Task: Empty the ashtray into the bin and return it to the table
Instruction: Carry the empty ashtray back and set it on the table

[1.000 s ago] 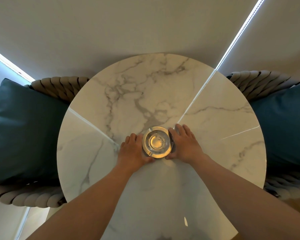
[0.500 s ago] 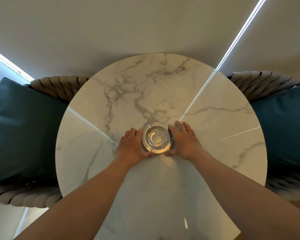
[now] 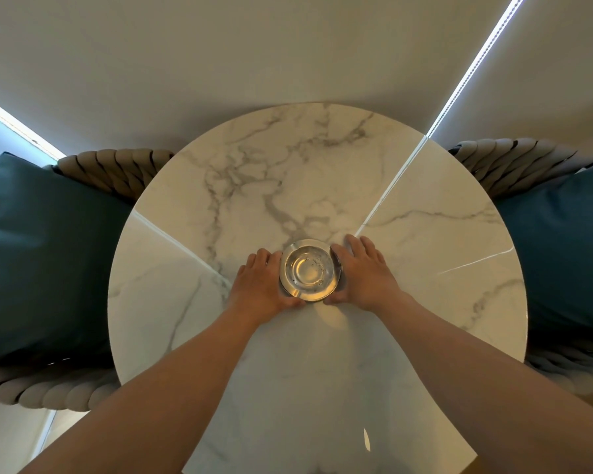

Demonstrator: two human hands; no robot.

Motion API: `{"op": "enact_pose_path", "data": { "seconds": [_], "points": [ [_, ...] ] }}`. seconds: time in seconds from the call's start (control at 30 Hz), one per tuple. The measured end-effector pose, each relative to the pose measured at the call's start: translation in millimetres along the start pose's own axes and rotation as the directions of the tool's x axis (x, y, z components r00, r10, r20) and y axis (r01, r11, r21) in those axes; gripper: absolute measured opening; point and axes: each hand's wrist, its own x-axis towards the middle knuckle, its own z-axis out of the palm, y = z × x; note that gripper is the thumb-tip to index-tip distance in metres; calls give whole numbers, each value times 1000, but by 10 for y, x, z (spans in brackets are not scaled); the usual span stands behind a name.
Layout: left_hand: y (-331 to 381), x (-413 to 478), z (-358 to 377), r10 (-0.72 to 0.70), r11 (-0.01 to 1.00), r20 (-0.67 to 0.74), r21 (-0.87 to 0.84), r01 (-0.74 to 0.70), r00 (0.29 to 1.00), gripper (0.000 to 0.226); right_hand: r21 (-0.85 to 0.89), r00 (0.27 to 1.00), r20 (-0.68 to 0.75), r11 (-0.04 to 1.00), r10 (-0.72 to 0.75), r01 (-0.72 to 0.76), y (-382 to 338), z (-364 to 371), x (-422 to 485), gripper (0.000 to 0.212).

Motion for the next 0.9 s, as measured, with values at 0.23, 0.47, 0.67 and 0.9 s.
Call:
{"op": "enact_pose_path", "data": {
  "seconds": [0.23, 0.47, 0.67, 0.9],
  "points": [
    [-2, -66, 1, 1, 1000, 6, -4, -1, 1000, 94, -10, 1000, 6, 1000, -8, 8, -18, 15, -39, 110],
    [26, -119, -54, -1, 1000, 1, -7, 1, 1000, 99, -22, 1000, 4, 1000, -10, 10, -32, -7, -65, 117],
    [39, -143, -55, -16, 1000, 1, -17, 16, 1000, 94, -4, 1000, -6, 1000, -12, 12, -38, 15, -81, 114],
    [23, -182, -12, -13, 1000, 2, -4, 13, 1000, 92, -8, 1000, -10, 1000, -19, 18, -53, 60, -118, 112]
  ]
}}
